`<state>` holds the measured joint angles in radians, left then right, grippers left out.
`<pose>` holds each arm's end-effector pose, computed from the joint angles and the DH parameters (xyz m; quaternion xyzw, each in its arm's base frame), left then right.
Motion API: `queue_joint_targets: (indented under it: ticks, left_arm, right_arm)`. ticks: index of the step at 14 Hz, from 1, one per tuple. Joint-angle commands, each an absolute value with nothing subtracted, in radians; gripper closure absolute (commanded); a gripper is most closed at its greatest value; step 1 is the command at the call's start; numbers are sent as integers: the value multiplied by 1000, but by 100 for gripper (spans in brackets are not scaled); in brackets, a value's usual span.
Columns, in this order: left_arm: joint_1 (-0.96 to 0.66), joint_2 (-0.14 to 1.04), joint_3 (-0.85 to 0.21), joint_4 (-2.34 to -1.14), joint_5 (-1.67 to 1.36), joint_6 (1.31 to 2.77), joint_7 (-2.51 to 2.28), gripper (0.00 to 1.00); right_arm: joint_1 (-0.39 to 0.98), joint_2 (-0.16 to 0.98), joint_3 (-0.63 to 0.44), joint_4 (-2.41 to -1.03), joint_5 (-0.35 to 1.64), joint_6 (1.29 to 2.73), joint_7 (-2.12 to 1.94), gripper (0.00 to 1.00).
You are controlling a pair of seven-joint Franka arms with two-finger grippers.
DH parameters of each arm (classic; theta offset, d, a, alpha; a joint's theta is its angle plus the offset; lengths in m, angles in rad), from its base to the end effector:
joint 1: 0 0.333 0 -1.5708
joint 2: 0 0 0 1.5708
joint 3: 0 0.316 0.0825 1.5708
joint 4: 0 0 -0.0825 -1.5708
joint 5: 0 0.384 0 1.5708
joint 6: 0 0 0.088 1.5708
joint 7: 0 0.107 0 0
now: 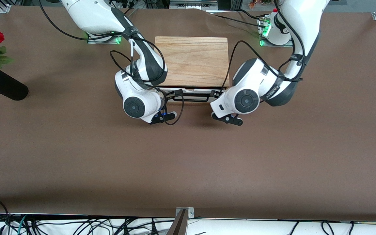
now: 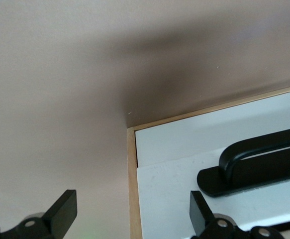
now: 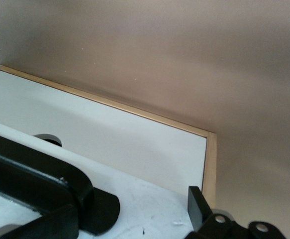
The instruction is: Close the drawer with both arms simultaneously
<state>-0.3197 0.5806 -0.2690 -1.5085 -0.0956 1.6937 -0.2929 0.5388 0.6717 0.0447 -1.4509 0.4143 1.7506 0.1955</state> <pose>0.5555 -0.3518 0.3136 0.9674 -0.1223 -0.2199 0.0301 0.5494 0.4000 0.2741 -0.9553 -0.1106 0.2456 0.1222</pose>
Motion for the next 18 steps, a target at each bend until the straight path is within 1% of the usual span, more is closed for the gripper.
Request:
queue_joint_targets:
  ticks: [1,3,9,11,14,16,18]
  left_arm:
    - [-324,569,-273,-1545,-86,1680,-291,0]
    - [-327,568,-272,-1545,-115,1632,-293,0]
    - [-319,565,-272,-1522,-115,1638,-291,0]
    - [-305,558,-268,-1488,-106,1640,-291,0]
    - [-272,529,-259,-1444,-100,1632,-288,0]
    - [-233,474,-256,-1448,-92,1629,-285,0]
    - [-195,436,-259,-1445,-20,1626,-281,0]
  right_arm:
    - [549,667,44,-1456,437,1721,216,0]
    - [549,667,46,-1456,439,1720,216,0]
    - [546,669,41,-1451,485,1692,203,0]
    - [545,667,37,-1445,479,1703,204,0]
    - [526,667,25,-1401,471,1718,202,0]
    - [491,663,25,-1350,456,1717,178,0]
    - [465,661,23,-1301,422,1720,126,0]
